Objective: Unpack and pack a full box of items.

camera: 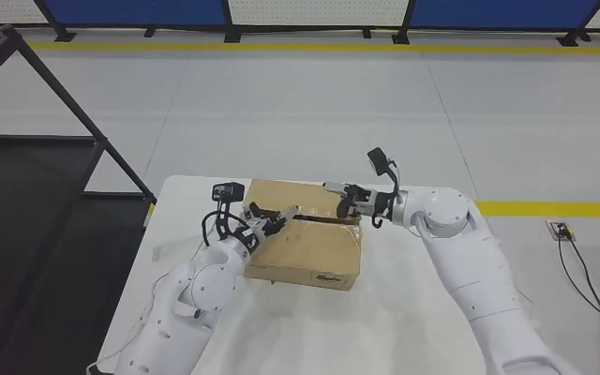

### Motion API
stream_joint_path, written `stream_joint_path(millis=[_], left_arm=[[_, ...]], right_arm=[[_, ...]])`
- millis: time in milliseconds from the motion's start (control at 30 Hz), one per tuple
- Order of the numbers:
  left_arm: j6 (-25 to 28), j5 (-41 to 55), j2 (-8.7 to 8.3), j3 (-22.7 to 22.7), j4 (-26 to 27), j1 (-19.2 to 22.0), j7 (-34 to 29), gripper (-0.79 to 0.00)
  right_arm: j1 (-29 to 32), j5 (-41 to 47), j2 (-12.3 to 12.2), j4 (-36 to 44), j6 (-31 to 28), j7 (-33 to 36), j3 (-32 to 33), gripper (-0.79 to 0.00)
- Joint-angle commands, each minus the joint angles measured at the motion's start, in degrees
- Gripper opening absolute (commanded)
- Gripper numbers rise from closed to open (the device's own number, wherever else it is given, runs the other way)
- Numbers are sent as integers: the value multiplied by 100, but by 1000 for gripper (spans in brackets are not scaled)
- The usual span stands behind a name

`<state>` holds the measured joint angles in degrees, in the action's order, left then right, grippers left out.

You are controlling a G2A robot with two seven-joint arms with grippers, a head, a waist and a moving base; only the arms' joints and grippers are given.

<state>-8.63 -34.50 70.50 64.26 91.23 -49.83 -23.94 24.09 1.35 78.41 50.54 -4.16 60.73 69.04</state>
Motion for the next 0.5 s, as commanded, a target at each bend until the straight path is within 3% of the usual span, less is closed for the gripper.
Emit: stream_joint_path(millis=[0,233,467], left_arm=[[5,12,13,-7,-13,18,20,0],[-7,317,33,265,64,31,178,0],[-122,929,-61,1370,649,-601,623,0]], right_arm=[[60,41,-24,33,-27,76,30,0],[333,129,-92,119,-164,34,100,0],[500,370,-148,139,-481,80,200,0]])
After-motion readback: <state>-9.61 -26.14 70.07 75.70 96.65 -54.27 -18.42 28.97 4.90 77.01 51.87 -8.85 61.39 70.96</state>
